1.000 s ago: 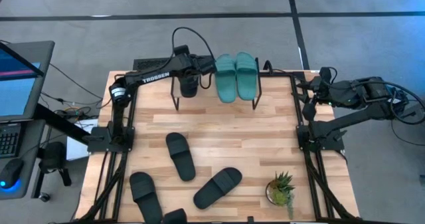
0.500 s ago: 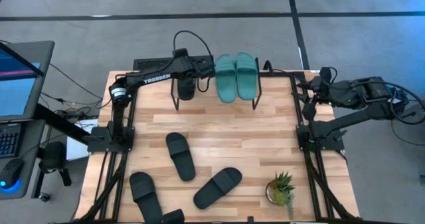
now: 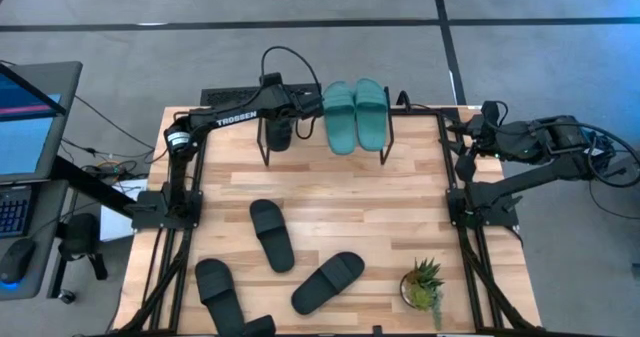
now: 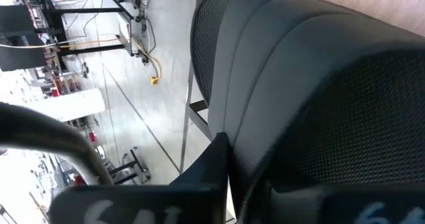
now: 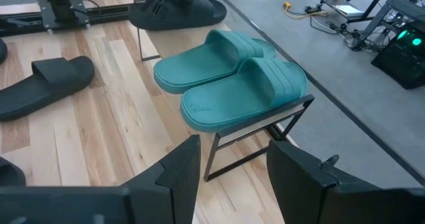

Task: Pick and place slides into the shelf
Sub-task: Put the black slipper on the shelf

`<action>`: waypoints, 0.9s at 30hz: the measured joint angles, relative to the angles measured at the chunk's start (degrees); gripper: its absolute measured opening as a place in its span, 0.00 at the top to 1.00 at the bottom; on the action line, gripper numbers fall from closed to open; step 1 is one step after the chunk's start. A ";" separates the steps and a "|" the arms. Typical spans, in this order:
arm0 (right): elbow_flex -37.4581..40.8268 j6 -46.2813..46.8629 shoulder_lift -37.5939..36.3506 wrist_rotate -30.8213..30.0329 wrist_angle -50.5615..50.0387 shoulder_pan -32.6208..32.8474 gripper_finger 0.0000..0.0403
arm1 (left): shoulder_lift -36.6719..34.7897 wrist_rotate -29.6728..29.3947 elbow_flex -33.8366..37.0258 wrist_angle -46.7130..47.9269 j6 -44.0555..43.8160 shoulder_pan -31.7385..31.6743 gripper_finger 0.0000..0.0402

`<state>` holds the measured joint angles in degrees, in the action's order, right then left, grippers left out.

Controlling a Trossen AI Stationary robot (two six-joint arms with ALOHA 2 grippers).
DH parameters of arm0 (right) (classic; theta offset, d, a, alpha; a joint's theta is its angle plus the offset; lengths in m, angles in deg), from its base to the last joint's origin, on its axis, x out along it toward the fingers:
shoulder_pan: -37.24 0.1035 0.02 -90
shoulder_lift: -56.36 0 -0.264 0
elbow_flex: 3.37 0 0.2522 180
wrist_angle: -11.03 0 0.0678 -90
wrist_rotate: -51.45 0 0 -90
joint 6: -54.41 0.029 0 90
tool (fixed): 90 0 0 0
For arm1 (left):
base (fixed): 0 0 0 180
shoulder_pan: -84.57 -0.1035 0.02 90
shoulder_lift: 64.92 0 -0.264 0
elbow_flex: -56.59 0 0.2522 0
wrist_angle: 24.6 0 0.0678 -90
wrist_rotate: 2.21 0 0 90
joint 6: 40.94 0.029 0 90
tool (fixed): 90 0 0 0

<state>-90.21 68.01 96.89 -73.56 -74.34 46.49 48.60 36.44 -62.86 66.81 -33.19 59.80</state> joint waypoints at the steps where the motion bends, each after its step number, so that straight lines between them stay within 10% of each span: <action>1: 0.00 0.01 0.00 0.00 0.00 -0.02 0.60 | 0.00 0.02 0.00 0.21 0.00 0.00 0.95; 27: 0.00 0.01 0.00 0.02 0.01 -0.02 0.60 | -0.13 1.46 0.02 1.31 1.07 -0.03 0.88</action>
<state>-90.21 68.02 96.89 -73.54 -74.33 46.47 48.47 37.90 -62.84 68.12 -32.12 59.77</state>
